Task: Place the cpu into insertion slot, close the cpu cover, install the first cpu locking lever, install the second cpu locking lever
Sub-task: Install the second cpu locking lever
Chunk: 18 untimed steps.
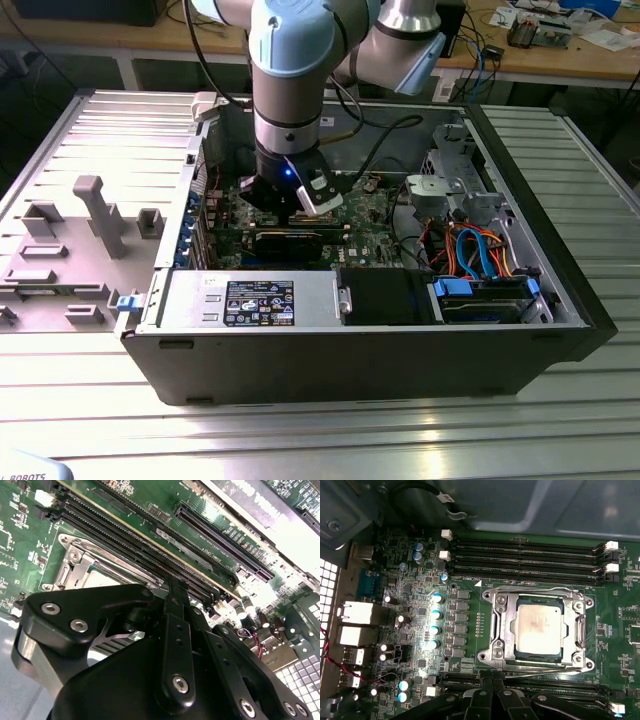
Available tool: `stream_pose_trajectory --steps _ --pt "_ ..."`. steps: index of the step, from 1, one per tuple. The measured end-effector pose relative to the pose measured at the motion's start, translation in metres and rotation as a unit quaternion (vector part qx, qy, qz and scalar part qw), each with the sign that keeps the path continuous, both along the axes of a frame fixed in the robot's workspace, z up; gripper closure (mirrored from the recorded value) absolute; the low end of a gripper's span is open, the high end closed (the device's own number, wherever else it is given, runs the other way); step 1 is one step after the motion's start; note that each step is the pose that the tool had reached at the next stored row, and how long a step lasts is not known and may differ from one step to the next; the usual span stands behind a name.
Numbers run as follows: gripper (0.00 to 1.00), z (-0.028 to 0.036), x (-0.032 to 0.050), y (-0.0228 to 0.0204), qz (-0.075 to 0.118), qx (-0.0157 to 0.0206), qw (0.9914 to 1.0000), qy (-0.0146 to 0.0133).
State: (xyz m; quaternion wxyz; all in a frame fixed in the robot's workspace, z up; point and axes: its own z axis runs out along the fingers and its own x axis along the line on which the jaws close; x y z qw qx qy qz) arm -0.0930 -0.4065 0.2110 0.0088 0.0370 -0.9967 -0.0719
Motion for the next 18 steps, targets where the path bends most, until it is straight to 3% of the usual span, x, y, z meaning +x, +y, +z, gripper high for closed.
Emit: stream_pose_trajectory --steps 9,18 --pt "0.89 -0.0014 -0.0004 0.0001 0.0 0.0008 1.0 0.0" --pt "0.89 -0.0041 -0.0027 0.0005 -0.001 0.0073 0.99997 0.0"
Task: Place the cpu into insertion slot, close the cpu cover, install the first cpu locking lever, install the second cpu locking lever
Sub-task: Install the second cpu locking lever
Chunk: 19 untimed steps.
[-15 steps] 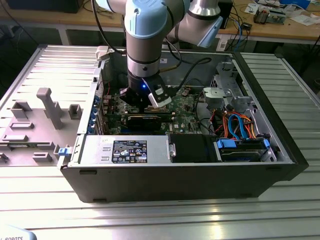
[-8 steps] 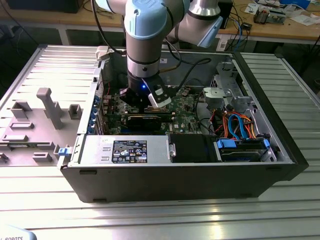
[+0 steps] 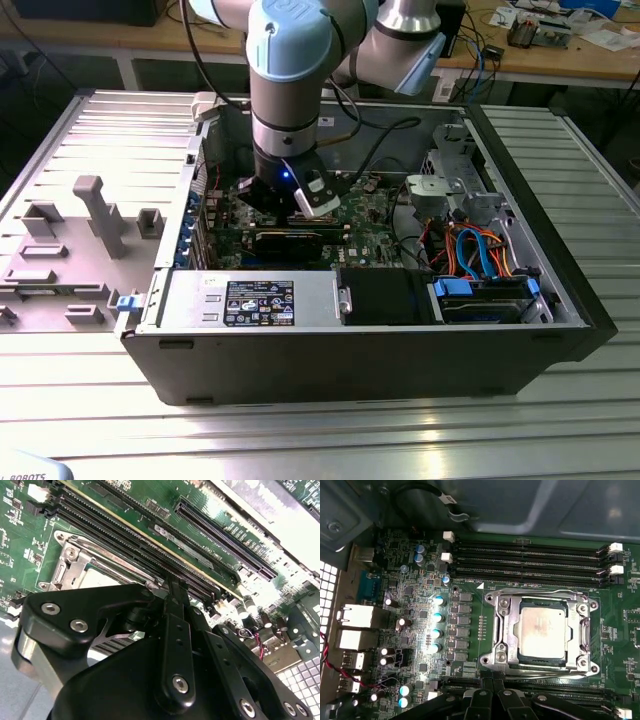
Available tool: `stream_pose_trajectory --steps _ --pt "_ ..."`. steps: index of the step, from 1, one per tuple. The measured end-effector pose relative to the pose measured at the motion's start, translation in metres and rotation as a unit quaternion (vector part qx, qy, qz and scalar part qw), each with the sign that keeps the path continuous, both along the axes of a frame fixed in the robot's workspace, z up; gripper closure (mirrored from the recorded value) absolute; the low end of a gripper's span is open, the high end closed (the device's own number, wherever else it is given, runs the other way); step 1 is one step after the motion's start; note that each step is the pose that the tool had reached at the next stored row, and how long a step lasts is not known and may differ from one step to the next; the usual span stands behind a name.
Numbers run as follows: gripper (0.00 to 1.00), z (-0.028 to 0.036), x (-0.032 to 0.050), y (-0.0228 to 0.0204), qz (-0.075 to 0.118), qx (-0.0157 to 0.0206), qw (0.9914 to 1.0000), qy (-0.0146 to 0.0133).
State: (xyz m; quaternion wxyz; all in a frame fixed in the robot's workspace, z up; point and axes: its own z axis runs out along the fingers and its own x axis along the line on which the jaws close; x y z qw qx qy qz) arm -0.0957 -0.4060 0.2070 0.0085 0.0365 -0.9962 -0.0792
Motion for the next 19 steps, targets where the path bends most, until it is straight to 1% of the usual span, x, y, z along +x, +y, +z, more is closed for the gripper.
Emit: stream_pose_trajectory --steps 4,14,19 --pt "0.89 -0.0016 -0.0006 0.001 0.0 0.0026 1.0 -0.0001" --pt "0.89 -0.0031 -0.0041 0.0047 0.0 0.0033 0.99999 0.0" --pt "0.89 -0.005 -0.0067 0.0072 0.0 0.0058 0.99998 -0.0001"
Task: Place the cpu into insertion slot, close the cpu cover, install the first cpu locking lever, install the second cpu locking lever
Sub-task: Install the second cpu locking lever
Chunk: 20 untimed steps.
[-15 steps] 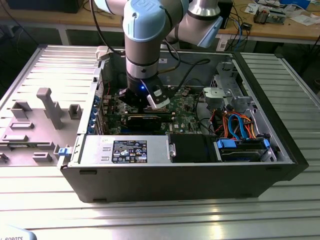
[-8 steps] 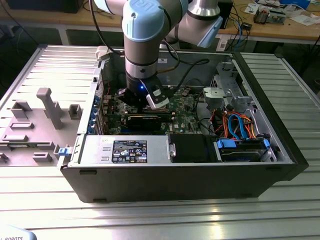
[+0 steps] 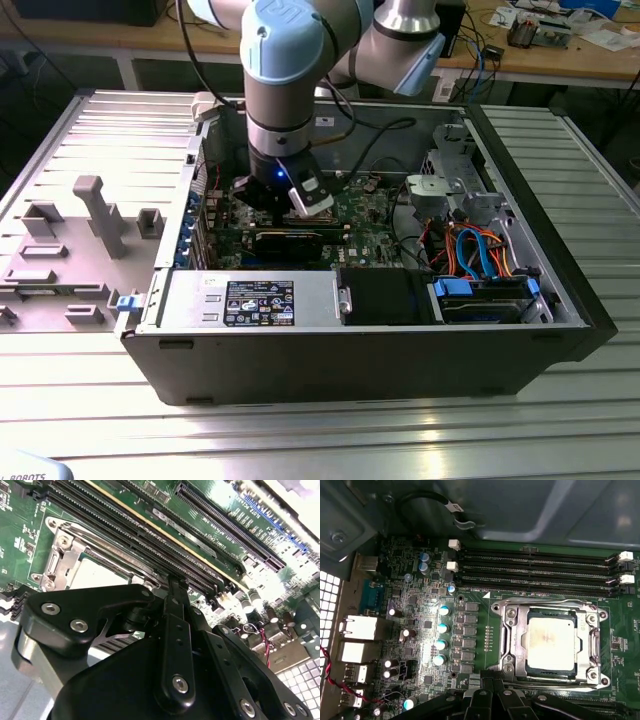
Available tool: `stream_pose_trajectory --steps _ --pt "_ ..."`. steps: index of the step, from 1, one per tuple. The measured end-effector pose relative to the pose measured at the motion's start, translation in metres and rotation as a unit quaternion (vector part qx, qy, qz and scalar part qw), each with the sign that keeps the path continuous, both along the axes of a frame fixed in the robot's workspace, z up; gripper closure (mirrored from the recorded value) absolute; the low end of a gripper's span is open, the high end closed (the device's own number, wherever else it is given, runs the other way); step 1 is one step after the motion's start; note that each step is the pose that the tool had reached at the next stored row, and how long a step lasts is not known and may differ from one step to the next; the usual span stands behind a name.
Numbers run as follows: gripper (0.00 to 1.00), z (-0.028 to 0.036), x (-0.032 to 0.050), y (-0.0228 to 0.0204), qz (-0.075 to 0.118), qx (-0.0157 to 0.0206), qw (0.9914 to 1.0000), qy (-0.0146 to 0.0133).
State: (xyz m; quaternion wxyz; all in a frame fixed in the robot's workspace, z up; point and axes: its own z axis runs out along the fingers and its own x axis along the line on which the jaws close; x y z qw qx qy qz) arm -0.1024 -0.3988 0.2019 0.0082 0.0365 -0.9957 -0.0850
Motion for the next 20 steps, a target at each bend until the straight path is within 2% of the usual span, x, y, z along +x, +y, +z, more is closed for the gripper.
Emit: stream_pose_trajectory --steps 5,12,16,19,20 --pt "0.89 -0.0013 -0.0011 0.0028 0.0 0.0027 1.0 0.0" --pt "0.89 -0.0012 -0.0016 0.0032 0.0 0.0043 0.99999 0.0" --pt "0.89 0.0079 -0.0017 0.0032 0.0 0.0061 0.99998 0.0" --pt "0.89 0.0178 -0.0018 0.0031 0.0 0.0063 0.99998 0.0001" --pt "0.89 0.0248 -0.0019 0.0032 0.0 0.0064 0.99998 0.0004"
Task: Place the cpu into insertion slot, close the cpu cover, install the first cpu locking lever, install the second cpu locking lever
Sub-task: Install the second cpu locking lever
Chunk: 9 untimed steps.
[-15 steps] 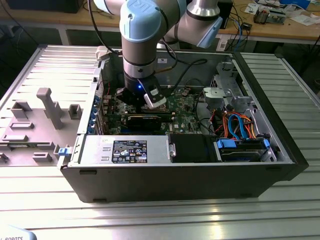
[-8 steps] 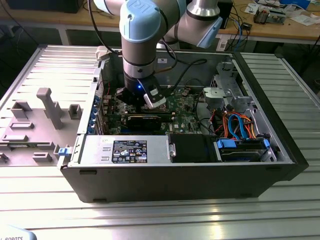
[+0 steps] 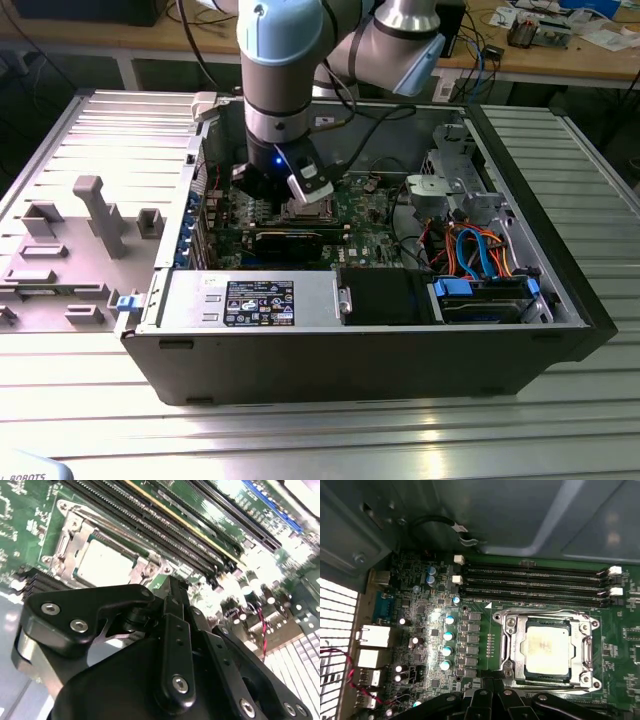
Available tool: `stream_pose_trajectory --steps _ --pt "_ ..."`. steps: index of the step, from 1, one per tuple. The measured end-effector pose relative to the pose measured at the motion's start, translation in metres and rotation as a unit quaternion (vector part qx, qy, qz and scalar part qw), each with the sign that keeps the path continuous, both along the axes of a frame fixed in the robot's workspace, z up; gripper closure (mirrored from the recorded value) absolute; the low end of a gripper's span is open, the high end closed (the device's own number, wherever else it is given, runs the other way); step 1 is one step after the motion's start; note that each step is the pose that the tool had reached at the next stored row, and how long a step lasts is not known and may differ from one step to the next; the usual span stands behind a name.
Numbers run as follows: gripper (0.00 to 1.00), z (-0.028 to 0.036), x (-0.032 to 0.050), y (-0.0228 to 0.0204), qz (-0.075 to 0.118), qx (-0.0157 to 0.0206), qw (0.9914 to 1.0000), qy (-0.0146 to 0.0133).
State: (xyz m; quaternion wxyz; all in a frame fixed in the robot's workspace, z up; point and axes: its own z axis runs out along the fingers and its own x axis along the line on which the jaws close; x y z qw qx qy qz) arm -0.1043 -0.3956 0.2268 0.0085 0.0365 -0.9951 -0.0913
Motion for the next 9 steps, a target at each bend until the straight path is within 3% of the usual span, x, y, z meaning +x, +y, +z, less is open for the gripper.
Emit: stream_pose_trajectory --steps 2,9 --pt "0.89 0.0069 -0.0001 0.0 0.0 -0.0001 1.0 0.0006" --pt "0.89 0.0069 -0.0001 0.0 0.0 -0.0001 1.0 0.0008"
